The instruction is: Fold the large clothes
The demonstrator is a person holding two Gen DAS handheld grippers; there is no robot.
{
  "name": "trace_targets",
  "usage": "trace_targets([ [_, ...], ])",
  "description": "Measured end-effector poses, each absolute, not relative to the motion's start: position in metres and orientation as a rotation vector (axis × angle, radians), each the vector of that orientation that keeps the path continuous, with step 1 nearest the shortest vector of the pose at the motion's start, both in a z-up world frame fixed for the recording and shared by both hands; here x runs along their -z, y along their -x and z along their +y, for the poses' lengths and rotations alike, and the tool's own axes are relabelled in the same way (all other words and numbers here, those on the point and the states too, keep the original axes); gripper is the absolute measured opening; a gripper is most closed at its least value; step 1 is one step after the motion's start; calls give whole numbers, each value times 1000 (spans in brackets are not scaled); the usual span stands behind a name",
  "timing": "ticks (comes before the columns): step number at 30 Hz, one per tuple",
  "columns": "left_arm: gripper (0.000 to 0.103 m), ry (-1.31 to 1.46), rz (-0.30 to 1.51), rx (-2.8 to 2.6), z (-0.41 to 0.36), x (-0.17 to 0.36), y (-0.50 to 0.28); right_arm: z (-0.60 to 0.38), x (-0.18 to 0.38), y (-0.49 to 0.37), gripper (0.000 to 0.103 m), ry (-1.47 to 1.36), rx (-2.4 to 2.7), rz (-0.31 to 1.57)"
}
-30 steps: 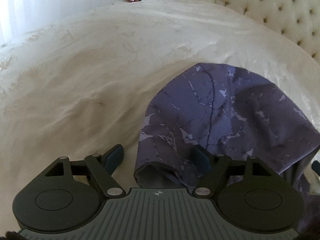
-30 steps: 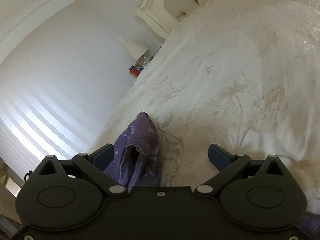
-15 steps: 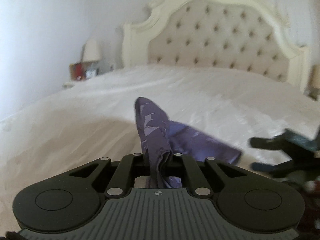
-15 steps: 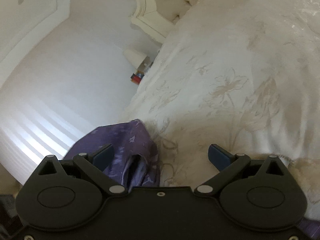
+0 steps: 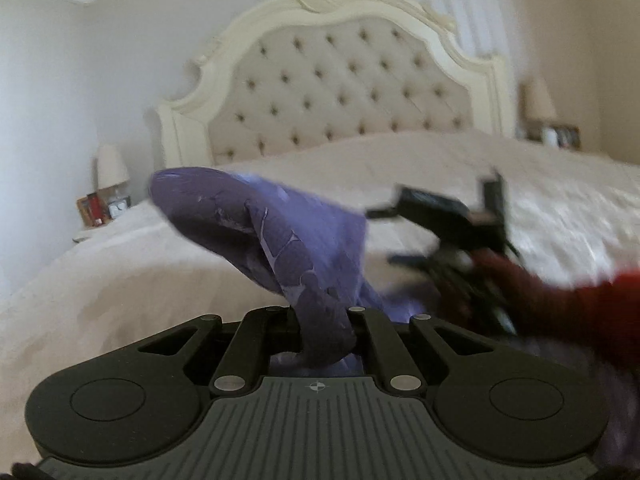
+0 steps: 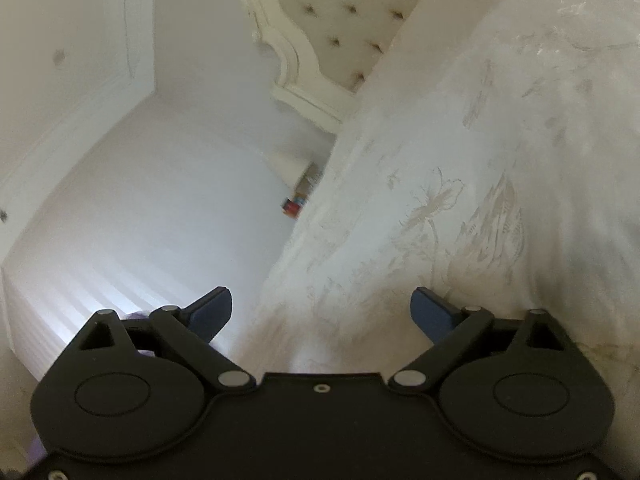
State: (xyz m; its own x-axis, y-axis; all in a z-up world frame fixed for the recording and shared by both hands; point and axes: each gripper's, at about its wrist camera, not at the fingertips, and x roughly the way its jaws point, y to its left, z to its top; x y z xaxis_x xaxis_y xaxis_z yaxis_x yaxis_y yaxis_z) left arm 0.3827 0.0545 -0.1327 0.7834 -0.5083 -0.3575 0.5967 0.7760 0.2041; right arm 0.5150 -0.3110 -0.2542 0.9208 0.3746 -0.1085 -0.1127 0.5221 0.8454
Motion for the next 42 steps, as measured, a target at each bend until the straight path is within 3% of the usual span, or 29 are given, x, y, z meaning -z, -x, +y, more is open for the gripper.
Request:
trace_targets([
  [7, 9, -346, 367, 545, 51, 169, -345, -290, 230, -539, 96, -776, -259, 527],
  [11, 9, -400, 340, 543, 43, 177, -339, -273, 172, -549, 99, -583, -232, 749],
  [16, 10, -401, 340, 568, 41, 178, -345, -241, 56, -539, 103, -414, -450, 626],
  [19, 10, -382, 349, 575, 45, 179, -349, -197, 13, -548, 103, -282, -572, 651],
  [28, 10, -336, 352, 586, 51, 180, -349, -45, 40, -542, 102, 396, -779, 921],
  [29, 10, -334, 355, 587, 50, 181, -348, -40, 43, -541, 93, 430, -763, 922],
  [30, 10, -332, 360, 587, 50, 181, -349, -37, 44, -539, 45, 443, -758, 912],
  [31, 10, -336, 368, 583, 51, 180, -350, -36, 41, -536, 5, 441, -755, 898],
  [32, 10, -348, 367, 561, 52, 176, -352, -37, 34, -535, 11, 430, -727, 868],
  [37, 11, -386, 284, 325, 74, 148, -367, -82, -13, -465, 10, 448, -685, 430],
  [40, 14, -345, 294, 198, 94, 147, -369, -118, -4, -399, 11, 512, -657, 248],
  [42, 26, -326, 364, 195, 101, 152, -368, -129, 23, -361, 18, 592, -652, 196],
])
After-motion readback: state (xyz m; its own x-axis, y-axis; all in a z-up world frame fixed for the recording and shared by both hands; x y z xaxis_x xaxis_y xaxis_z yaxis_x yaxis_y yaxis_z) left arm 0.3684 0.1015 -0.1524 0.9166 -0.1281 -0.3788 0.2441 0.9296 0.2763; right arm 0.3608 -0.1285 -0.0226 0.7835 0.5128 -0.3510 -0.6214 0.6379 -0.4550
